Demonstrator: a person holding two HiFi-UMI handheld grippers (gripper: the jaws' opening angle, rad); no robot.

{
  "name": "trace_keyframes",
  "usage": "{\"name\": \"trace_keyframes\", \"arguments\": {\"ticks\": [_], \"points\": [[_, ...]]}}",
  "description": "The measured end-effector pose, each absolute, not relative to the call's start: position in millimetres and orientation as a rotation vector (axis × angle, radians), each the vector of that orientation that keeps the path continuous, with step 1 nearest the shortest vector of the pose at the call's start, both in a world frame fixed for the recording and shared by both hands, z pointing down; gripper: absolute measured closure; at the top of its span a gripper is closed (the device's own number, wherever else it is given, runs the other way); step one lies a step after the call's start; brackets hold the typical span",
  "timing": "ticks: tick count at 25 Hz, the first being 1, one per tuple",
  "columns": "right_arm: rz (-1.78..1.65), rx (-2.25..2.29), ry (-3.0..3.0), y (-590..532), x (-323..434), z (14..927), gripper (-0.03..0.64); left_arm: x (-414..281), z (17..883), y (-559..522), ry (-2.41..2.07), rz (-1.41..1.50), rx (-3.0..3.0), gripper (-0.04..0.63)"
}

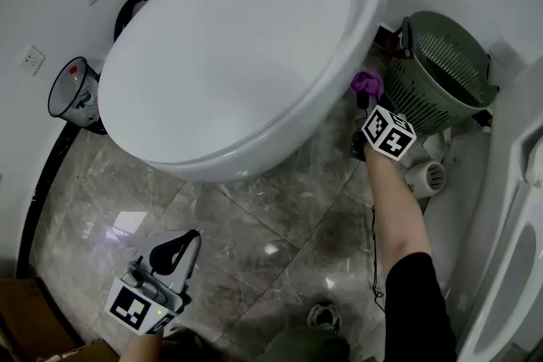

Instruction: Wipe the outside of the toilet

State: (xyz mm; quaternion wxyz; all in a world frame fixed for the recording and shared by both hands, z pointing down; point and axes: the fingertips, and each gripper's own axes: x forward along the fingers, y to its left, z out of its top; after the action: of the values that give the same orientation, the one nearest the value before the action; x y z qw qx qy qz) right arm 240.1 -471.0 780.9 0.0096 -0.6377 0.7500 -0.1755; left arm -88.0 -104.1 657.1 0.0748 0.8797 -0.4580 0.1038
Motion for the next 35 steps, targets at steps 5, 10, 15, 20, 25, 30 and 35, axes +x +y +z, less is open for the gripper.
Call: {"name": "trace_keyframes", "arguments": {"ticks": [5, 10, 15, 20, 25, 30, 35], "points": [[-0.569, -2.043, 2.307, -481.3, 246.7, 776.3, 0.571, -82.4, 663.8, -101.1, -1.340, 0.346, 2.632, 0.589], [-0.552, -2.019, 2.295, -473.3, 249.5, 770.4, 0.571, -81.5, 661.0, -105.1, -1.355, 0.325, 2.645, 0.589], [-0.429, -1.896, 2.373, -432.9, 235.0, 750.3, 0.571, -81.4, 661.6, -106.4, -1.332, 0.348, 2.677, 0.589], [-0.328, -1.699, 2.528, -358.5, 201.9, 721.0, 0.571, -86.7, 664.8, -111.5, -1.303, 0.436, 2.748, 0.589], [-0.264, -1.508, 2.651, -273.5, 152.3, 690.2, 0.571, -121.9, 654.6, -119.9, -1.396, 0.441, 2.777, 0.589], [-0.229, -1.473, 2.668, -208.5, 103.8, 680.1, 0.571, -152.5, 649.3, -119.1, -1.481, 0.320, 2.778, 0.589], [-0.285, -1.423, 2.624, -175.2, 63.9, 659.7, 0.571, -182.8, 636.7, -114.0, -1.540, 0.186, 2.770, 0.589]]}}
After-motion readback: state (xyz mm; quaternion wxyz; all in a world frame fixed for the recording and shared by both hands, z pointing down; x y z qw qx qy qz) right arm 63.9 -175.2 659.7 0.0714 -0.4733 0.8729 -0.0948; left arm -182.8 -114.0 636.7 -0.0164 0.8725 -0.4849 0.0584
